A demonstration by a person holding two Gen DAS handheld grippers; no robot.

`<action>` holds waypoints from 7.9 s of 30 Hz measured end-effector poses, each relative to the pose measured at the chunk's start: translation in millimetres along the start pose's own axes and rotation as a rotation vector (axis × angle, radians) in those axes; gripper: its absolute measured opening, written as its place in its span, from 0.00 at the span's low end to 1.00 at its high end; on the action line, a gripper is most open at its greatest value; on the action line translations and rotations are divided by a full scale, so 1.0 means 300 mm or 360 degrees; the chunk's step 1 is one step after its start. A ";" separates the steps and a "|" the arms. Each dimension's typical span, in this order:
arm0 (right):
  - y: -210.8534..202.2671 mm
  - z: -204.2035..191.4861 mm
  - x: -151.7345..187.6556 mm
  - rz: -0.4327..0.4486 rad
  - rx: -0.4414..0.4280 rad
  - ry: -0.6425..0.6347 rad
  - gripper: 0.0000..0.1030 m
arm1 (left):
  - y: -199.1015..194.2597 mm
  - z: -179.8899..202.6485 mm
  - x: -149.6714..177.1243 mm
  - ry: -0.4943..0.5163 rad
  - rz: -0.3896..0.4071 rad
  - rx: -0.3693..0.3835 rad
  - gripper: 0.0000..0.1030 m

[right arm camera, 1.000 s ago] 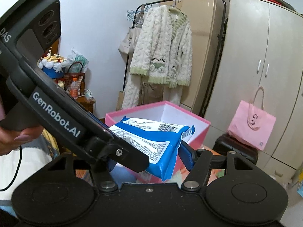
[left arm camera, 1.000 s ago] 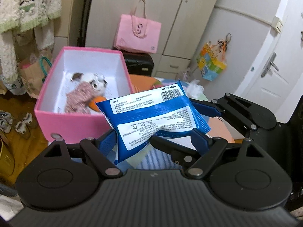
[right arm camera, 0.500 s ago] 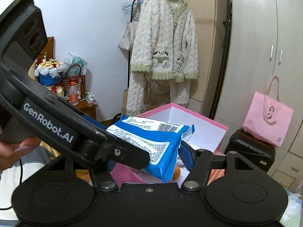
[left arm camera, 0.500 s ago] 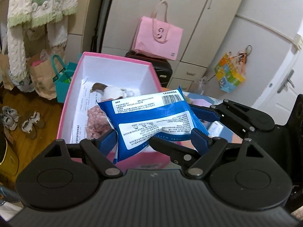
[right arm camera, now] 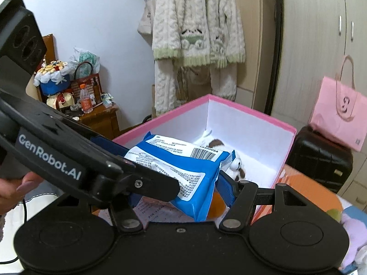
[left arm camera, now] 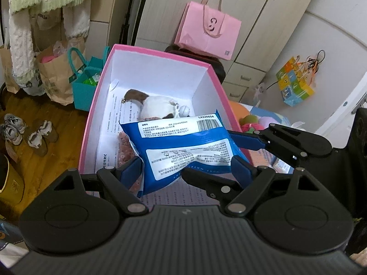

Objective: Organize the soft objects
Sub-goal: 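Carry the blue wet-wipes pack over the pink box and open the left gripper, then move both tools back from the box toward the remaining table items, then grasp the white wipes pack with right gripper while left gripper grasps pink strawberry plush, then lift and carry the white pack and strawberry plush toward the pink box, then lower both items into the pink box and open both grippers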

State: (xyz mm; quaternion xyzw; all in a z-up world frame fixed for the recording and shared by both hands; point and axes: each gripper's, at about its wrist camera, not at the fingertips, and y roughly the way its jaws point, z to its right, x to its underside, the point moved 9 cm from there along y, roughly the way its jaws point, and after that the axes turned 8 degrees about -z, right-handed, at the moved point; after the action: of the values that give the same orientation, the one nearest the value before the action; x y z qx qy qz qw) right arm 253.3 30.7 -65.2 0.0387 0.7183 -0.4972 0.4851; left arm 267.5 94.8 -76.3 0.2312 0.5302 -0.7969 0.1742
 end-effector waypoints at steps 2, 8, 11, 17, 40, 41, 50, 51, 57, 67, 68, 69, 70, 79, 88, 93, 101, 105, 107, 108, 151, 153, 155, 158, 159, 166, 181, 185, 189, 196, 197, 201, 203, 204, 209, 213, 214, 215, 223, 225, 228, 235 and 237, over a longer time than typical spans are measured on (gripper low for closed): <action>0.023 0.008 0.004 -0.0034 -0.0009 0.0020 0.68 | 0.017 -0.011 -0.003 -0.0013 -0.0024 -0.0002 0.81; 0.066 0.016 0.020 -0.0149 -0.0002 0.0022 0.68 | 0.025 -0.030 0.001 0.0000 -0.0044 -0.0050 0.83; 0.070 0.013 0.022 -0.0176 0.0035 -0.0022 0.68 | -0.006 -0.025 -0.005 0.0055 0.0017 -0.0116 0.83; 0.041 0.008 0.020 -0.0169 0.0043 -0.0031 0.68 | -0.066 -0.015 -0.004 0.0099 0.0065 -0.0136 0.83; -0.385 0.007 0.099 0.0014 0.0078 -0.0059 0.69 | -0.377 0.244 0.145 0.0337 0.0214 -0.0105 0.83; -0.405 0.017 0.107 0.0019 0.0077 -0.0047 0.69 | -0.386 0.257 0.152 0.0346 0.0220 -0.0103 0.83; -0.619 0.134 0.229 0.0066 0.0112 0.0052 0.69 | -0.427 0.395 0.227 0.0451 0.0223 -0.0078 0.83; -0.640 0.144 0.243 0.0076 0.0117 0.0060 0.69 | -0.426 0.410 0.237 0.0468 0.0217 -0.0071 0.84; -0.729 0.223 0.321 0.0125 0.0187 0.0082 0.70 | -0.371 0.533 0.272 0.0609 0.0145 -0.0004 0.85; -0.701 0.340 0.452 0.0085 0.0233 0.0044 0.71 | -0.165 0.686 0.208 0.0706 0.0003 0.0108 0.85; -0.692 0.355 0.463 0.0080 0.0234 0.0042 0.71 | -0.139 0.696 0.196 0.0709 -0.0002 0.0113 0.85; -0.679 0.372 0.470 0.0074 0.0233 0.0039 0.71 | -0.117 0.707 0.186 0.0707 0.0000 0.0119 0.85; -0.668 0.388 0.475 0.0069 0.0231 0.0040 0.71 | -0.096 0.714 0.175 0.0704 0.0008 0.0126 0.85; -0.532 0.533 0.547 0.0015 0.0200 0.0042 0.71 | 0.085 0.737 0.121 0.0694 0.0079 0.0127 0.85; -0.373 0.667 0.601 -0.0036 0.0238 0.0068 0.71 | 0.261 0.733 0.067 0.0634 0.0112 0.0078 0.85; -0.300 0.721 0.615 -0.0082 0.0267 0.0073 0.76 | 0.359 0.716 0.038 0.0582 0.0145 0.0002 0.85; -0.236 0.747 0.620 -0.0109 0.0304 -0.0016 0.81 | 0.497 0.663 -0.032 0.0493 0.0236 -0.0185 0.85; -0.215 0.761 0.621 -0.0109 0.0289 -0.0001 0.82 | 0.558 0.646 -0.048 0.0445 0.0242 -0.0210 0.85; -0.206 0.772 0.623 -0.0106 0.0275 0.0017 0.88 | 0.585 0.640 -0.055 0.0417 0.0233 -0.0200 0.85; -0.202 0.777 0.623 -0.0102 0.0268 0.0024 0.88 | 0.596 0.635 -0.060 0.0399 0.0239 -0.0204 0.85; -0.224 0.687 0.677 -0.0040 0.0269 0.0360 0.81 | 0.529 0.600 0.073 0.0233 0.0200 -0.0120 0.43; -0.231 0.676 0.684 -0.0040 0.0274 0.0369 0.81 | 0.510 0.596 0.090 0.0228 0.0191 -0.0107 0.43; -0.240 0.663 0.690 -0.0041 0.0275 0.0380 0.81 | 0.489 0.591 0.111 0.0221 0.0176 -0.0089 0.43; -0.257 0.642 0.700 -0.0041 0.0288 0.0389 0.81 | 0.456 0.586 0.143 0.0231 0.0158 -0.0078 0.43; -0.263 0.637 0.704 -0.0040 0.0290 0.0392 0.81 | 0.445 0.585 0.153 0.0235 0.0154 -0.0076 0.43; -0.319 0.588 0.721 -0.0025 0.0299 0.0427 0.81 | 0.353 0.571 0.241 0.0256 0.0107 -0.0033 0.43; -0.392 0.391 0.664 -0.0106 0.0082 0.0379 0.81 | 0.173 0.486 0.384 0.0273 -0.0059 0.0047 0.43; -0.410 0.335 0.642 -0.0129 0.0018 0.0372 0.81 | 0.117 0.453 0.407 0.0295 -0.0068 0.0016 0.43; -0.423 0.278 0.618 -0.0151 -0.0029 0.0355 0.81 | 0.060 0.420 0.423 0.0314 -0.0055 -0.0014 0.43; -0.433 0.177 0.571 -0.0178 -0.0096 0.0276 0.81 | -0.033 0.345 0.440 0.0315 -0.0042 -0.0045 0.43; -0.434 0.166 0.563 -0.0178 -0.0103 0.0265 0.81 | -0.044 0.338 0.440 0.0317 -0.0041 -0.0044 0.43; -0.436 0.115 0.523 -0.0172 -0.0130 0.0212 0.81 | -0.091 0.310 0.436 0.0319 -0.0033 -0.0033 0.43; -0.439 0.100 0.503 -0.0165 -0.0136 0.0181 0.81 | -0.113 0.300 0.427 0.0316 -0.0030 -0.0019 0.43; -0.439 0.092 0.490 -0.0160 -0.0135 0.0164 0.81 | -0.126 0.296 0.421 0.0317 -0.0027 -0.0007 0.43; -0.435 0.053 0.415 -0.0132 -0.0176 0.0090 0.81 | -0.184 0.283 0.383 0.0337 0.0001 0.0041 0.43; -0.431 0.035 0.343 -0.0095 -0.0183 0.0010 0.81 | -0.224 0.263 0.328 0.0366 0.0069 0.0021 0.43; -0.429 0.034 0.326 -0.0086 -0.0185 -0.0006 0.81 | -0.234 0.254 0.310 0.0378 0.0094 0.0011 0.43; -0.425 0.033 0.308 -0.0075 -0.0187 -0.0023 0.81 | -0.240 0.246 0.293 0.0379 0.0115 0.0001 0.43; -0.385 0.045 0.172 0.0024 -0.0126 -0.0153 0.81 | -0.242 0.169 0.158 0.0362 0.0208 -0.0014 0.43; -0.367 0.052 0.146 0.0040 -0.0115 -0.0171 0.81 | -0.229 0.153 0.130 0.0353 0.0209 -0.0011 0.43; -0.336 0.055 0.112 0.0065 -0.0068 -0.0237 0.81 | -0.207 0.128 0.086 0.0348 0.0202 -0.0014 0.43; -0.235 0.071 -0.006 0.0089 -0.0022 -0.0344 0.81 | -0.129 0.068 -0.039 0.0346 0.0173 -0.0036 0.44; -0.194 0.088 -0.028 0.0072 -0.0005 -0.0364 0.81 | -0.088 0.037 -0.072 0.0329 0.0141 -0.0067 0.44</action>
State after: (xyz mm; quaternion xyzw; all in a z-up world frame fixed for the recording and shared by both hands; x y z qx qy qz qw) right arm 243.8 -14.8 -20.4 -0.0027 0.6580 -0.4862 0.5750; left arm 269.5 95.2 -40.5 0.3317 0.5513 -0.7490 0.1584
